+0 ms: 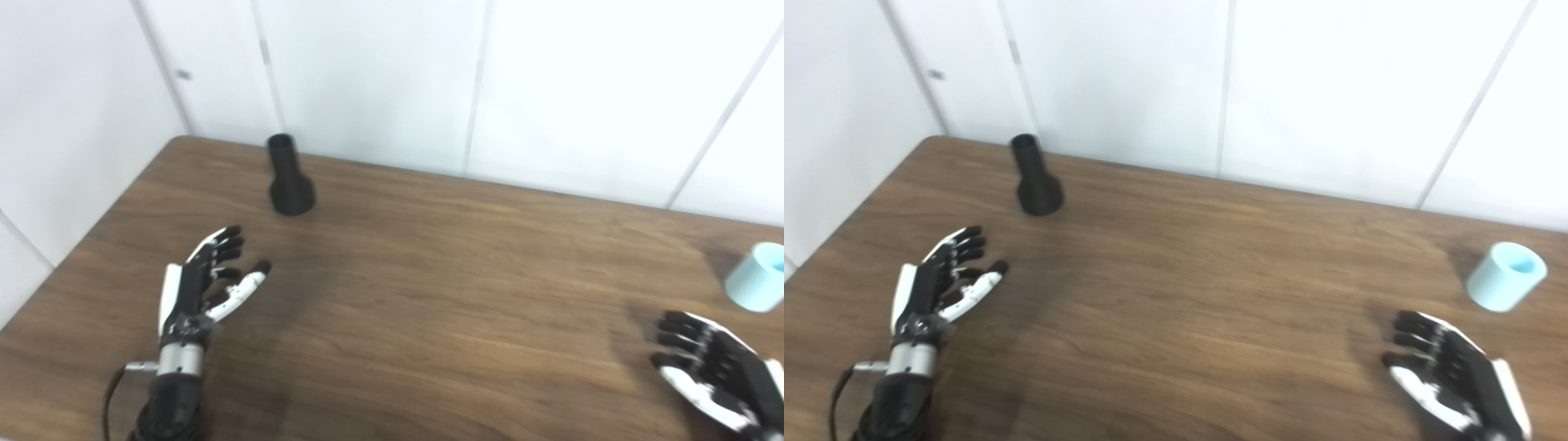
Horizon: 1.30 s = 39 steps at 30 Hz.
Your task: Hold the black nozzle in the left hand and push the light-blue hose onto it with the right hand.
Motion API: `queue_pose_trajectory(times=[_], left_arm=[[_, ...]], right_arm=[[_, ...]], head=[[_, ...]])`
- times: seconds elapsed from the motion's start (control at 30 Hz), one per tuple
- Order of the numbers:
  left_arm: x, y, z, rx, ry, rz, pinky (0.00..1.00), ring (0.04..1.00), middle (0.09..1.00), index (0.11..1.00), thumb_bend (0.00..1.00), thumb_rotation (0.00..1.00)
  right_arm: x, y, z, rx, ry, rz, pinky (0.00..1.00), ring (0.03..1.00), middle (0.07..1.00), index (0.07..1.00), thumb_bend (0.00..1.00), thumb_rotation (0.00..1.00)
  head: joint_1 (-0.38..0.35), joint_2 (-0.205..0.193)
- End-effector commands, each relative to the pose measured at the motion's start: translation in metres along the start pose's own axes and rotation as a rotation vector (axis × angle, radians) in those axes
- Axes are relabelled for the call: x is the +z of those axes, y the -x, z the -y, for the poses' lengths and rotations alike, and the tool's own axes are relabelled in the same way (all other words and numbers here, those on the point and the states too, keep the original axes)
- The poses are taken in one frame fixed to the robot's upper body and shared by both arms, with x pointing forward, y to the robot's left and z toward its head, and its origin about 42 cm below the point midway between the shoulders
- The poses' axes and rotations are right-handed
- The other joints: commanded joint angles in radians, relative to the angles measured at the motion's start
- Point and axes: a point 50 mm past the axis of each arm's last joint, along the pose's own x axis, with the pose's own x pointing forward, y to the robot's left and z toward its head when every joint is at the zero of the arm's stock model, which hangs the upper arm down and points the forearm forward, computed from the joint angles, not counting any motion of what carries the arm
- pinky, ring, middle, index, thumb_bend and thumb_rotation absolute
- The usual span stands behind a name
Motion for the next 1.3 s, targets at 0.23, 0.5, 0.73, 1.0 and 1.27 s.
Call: queue_pose_trajectory(times=[0.23,0.5,0.73,1.0,1.27], left_arm=[[0.011,-0.05,-0.007,0.065,-0.091,0.015,0.75,0.799,0.808,0.844,0.88,0.37],[0.017,-0.073,0.014,0.044,-0.159,-0.003,0.74,0.796,0.8,0.843,0.99,0.46],[0.025,-0.095,0.022,0.027,-0.263,-0.031,0.74,0.812,0.831,0.878,1.0,0.48],[0.019,-0.117,0.016,-0.026,-0.323,-0.105,0.79,0.858,0.89,0.932,1.0,0.51],[0.013,-0.129,0.014,-0.035,-0.337,-0.115,0.77,0.861,0.902,0.926,1.0,0.54]], right_arm=[[-0.003,-0.005,0.029,-0.01,0.026,-0.006,0.59,0.659,0.678,0.665,0.24,0.0],[-0.009,-0.011,0.046,-0.037,0.167,-0.011,0.54,0.625,0.651,0.635,0.21,0.0],[-0.016,-0.016,0.057,-0.025,0.194,-0.006,0.52,0.609,0.64,0.626,0.2,0.03],[-0.02,-0.02,0.06,-0.016,0.197,-0.007,0.53,0.604,0.634,0.617,0.21,0.04],[-0.024,-0.023,0.058,-0.01,0.209,0.01,0.52,0.593,0.621,0.602,0.21,0.09]], head=[[0.147,-0.017],[0.244,-0.038],[0.279,-0.048],[0.289,-0.068],[0.289,-0.082]])
